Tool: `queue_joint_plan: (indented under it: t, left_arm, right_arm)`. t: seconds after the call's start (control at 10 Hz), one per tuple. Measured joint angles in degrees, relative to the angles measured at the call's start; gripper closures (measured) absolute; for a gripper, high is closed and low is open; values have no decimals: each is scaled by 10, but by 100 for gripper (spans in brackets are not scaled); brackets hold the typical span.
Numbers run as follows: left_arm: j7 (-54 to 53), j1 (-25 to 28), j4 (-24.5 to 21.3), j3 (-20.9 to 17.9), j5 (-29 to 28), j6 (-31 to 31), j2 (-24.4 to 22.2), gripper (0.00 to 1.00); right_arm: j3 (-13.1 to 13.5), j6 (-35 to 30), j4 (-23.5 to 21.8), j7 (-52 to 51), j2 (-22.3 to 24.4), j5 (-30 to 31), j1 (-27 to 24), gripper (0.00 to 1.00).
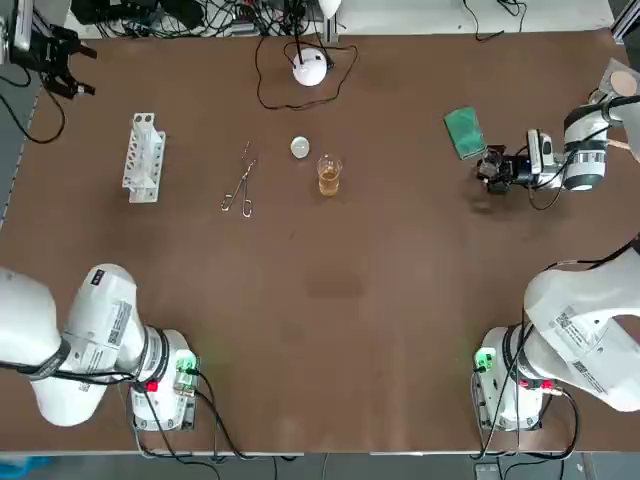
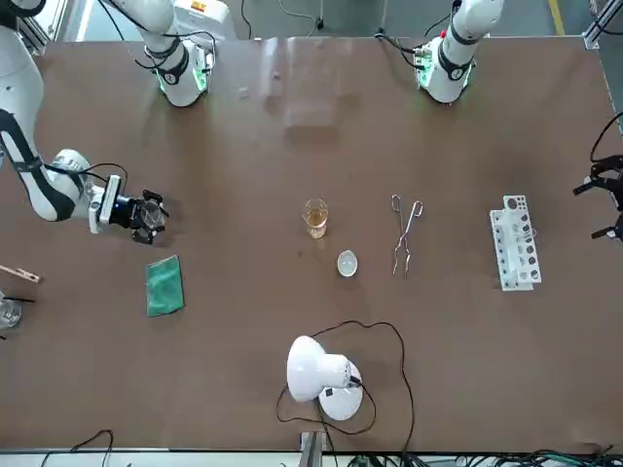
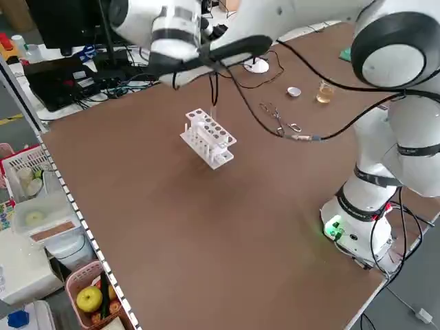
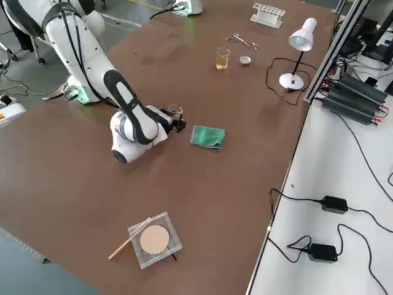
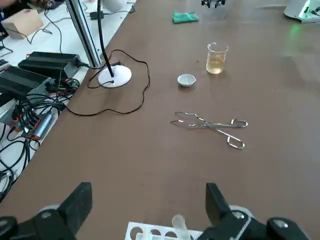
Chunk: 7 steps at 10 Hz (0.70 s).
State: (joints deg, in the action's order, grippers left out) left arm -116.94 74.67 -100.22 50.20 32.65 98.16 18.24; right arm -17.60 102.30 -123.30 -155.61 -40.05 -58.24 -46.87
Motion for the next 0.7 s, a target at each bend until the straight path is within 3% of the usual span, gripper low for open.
queue_joint_plan:
  t: [0.4, 0.7]
  left_arm:
    - [207, -75, -1, 32, -65, 53, -96, 0]
    - [372, -79, -4, 90, -159, 104, -138, 0]
  right_arm:
    - [10, -18, 24, -2, -30, 35, 0, 59]
    - [15, -20, 30, -2, -48, 60, 0, 59]
